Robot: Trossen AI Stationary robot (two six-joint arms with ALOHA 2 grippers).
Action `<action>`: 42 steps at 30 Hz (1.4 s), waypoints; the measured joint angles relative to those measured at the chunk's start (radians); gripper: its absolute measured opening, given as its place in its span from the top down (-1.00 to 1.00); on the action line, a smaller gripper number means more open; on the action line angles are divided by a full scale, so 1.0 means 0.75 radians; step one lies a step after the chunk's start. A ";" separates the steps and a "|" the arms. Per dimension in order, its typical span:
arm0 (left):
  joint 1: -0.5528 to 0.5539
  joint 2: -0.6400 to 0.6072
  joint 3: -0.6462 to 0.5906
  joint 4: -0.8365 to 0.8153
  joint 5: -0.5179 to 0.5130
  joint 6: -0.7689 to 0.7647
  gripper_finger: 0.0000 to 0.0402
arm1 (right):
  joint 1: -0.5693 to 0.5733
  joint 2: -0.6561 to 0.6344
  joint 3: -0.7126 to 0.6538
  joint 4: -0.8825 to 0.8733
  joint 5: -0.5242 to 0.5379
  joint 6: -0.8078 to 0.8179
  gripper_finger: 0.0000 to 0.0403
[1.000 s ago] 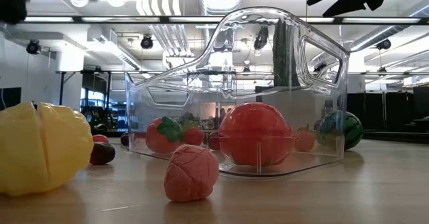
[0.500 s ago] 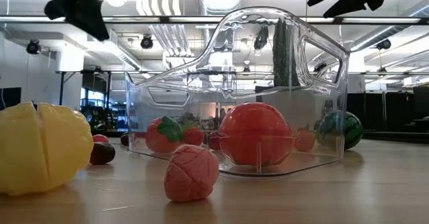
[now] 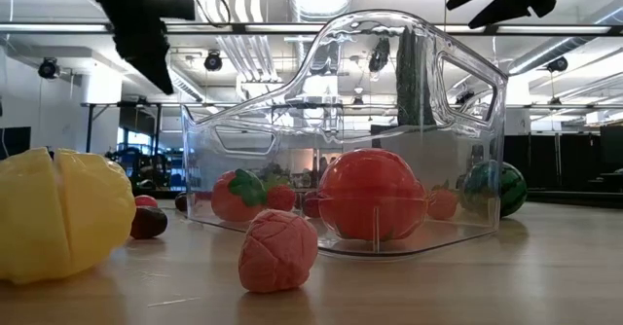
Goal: Pick and placing Produce into tupperware
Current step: Put the red cherry into the transparent bin
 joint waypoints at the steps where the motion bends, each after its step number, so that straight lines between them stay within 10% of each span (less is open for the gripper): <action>1: 0.002 0.013 -0.001 0.024 -0.005 0.073 0.17 | 0.000 0.000 0.000 0.000 -0.030 0.000 -0.69; 6: 0.086 0.046 -0.049 0.275 0.150 0.505 0.07 | 0.001 0.000 0.000 -0.027 -0.278 -0.001 -0.71; 18: 0.555 0.135 -0.065 0.346 0.718 0.565 0.26 | -0.016 -0.041 0.000 -0.063 -0.291 0.051 -0.74; 42: 0.741 0.506 -0.125 0.520 0.944 1.089 0.26 | -0.072 -0.151 0.000 -0.111 -0.209 0.115 -0.74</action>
